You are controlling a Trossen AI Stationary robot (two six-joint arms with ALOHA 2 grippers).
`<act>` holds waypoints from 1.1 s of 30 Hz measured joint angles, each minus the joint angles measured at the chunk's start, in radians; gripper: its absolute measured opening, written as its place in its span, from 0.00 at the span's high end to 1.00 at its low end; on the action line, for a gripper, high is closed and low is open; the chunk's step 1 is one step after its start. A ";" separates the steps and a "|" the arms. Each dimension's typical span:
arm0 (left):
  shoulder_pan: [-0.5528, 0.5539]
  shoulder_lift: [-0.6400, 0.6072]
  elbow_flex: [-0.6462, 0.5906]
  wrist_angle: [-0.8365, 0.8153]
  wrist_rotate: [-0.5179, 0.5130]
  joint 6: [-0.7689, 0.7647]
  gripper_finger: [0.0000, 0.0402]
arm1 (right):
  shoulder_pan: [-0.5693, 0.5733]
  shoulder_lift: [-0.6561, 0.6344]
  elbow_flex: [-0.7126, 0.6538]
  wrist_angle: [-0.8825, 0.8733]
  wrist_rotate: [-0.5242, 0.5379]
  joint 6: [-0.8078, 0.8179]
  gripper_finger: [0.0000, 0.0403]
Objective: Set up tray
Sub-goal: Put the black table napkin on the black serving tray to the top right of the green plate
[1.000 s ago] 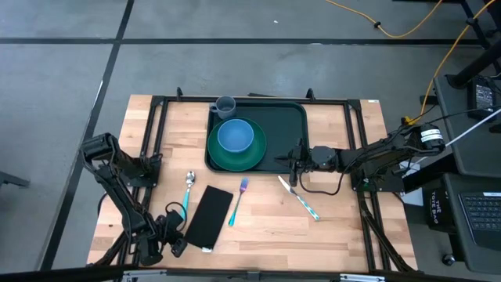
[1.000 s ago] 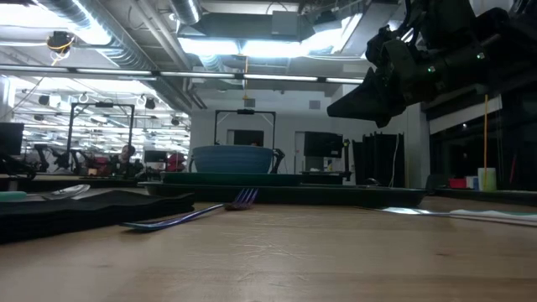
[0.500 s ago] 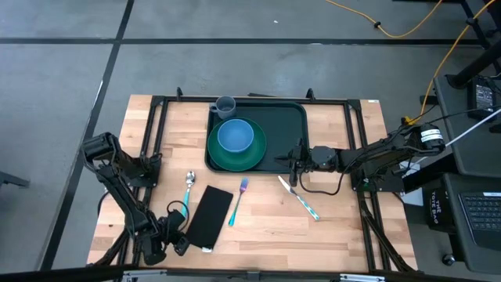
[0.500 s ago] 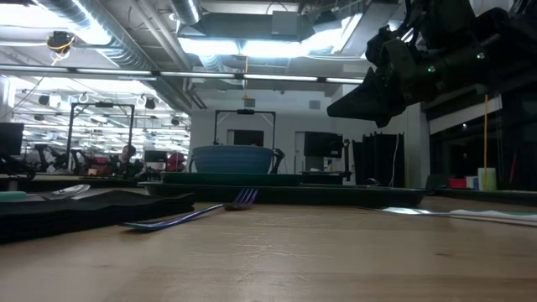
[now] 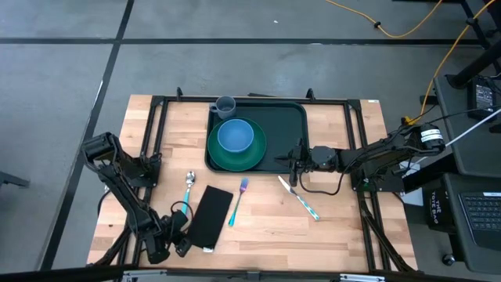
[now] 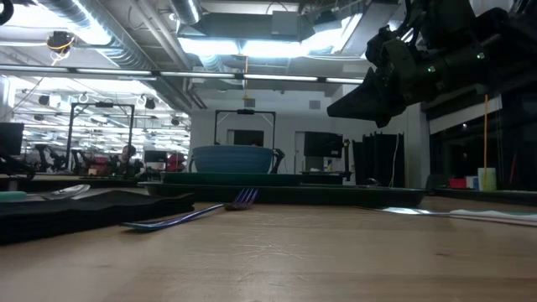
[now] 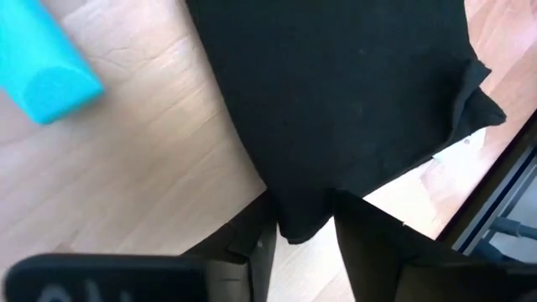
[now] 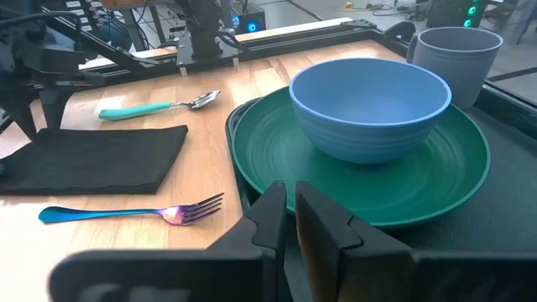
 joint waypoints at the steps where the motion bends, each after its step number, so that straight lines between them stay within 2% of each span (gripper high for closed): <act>1: 0.000 0.000 -0.001 0.001 -0.005 0.010 0.75 | 0.000 0.000 0.000 0.000 0.000 0.000 0.91; 9: 0.001 0.003 -0.002 0.023 -0.091 0.064 0.97 | 0.000 0.000 0.000 0.000 0.000 0.000 0.91; 15: 0.000 0.003 -0.002 0.025 -0.076 0.064 0.99 | 0.000 0.000 0.000 0.000 0.000 0.000 0.91; 22: -0.001 0.002 -0.001 0.061 -0.144 0.091 0.99 | 0.000 0.000 0.000 0.000 0.000 0.001 0.91; 33: -0.002 0.001 0.001 0.212 -0.359 0.283 0.99 | 0.000 0.000 0.000 0.000 0.000 0.001 0.91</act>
